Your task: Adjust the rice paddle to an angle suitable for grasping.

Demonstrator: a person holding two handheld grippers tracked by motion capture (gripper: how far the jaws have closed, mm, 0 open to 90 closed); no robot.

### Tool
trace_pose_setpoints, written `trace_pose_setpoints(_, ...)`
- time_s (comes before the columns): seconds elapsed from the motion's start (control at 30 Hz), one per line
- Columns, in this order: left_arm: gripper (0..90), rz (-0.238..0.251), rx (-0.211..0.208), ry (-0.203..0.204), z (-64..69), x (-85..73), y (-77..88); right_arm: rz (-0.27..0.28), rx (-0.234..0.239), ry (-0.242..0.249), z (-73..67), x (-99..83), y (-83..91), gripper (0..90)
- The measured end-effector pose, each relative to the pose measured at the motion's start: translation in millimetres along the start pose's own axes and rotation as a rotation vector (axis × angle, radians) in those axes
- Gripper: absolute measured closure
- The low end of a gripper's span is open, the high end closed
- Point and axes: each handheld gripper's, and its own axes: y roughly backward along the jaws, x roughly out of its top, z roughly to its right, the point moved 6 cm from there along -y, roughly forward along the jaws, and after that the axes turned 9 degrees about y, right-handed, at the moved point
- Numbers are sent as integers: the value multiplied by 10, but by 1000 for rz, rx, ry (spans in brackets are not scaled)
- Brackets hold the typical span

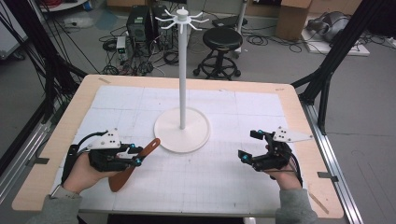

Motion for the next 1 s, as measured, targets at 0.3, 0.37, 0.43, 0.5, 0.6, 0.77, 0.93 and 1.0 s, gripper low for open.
trace_pose_setpoints(0.3,651,74,27,2,-18,113,223,-6,1,-3,1,-8,-3,10)
trace_pose_setpoints(0.37,651,86,29,3,-11,131,254,-6,1,1,3,-8,-5,10)
trace_pose_setpoints(0.43,652,92,32,-3,-10,147,284,-7,1,3,4,-9,-5,10)
trace_pose_setpoints(0.5,652,101,31,-1,-5,164,307,-7,1,4,5,-9,-6,10)
trace_pose_setpoints(0.6,652,108,38,-10,6,189,342,-7,3,3,5,-11,-8,10)
trace_pose_setpoints(0.77,652,126,43,-27,51,245,400,-11,7,4,-1,-14,-10,10)
trace_pose_setpoints(0.93,652,145,36,-37,83,294,425,-9,6,7,-2,-11,-7,10)
trace_pose_setpoints(1.0,652,151,31,-36,80,306,426,-8,6,3,-5,-11,-4,10)
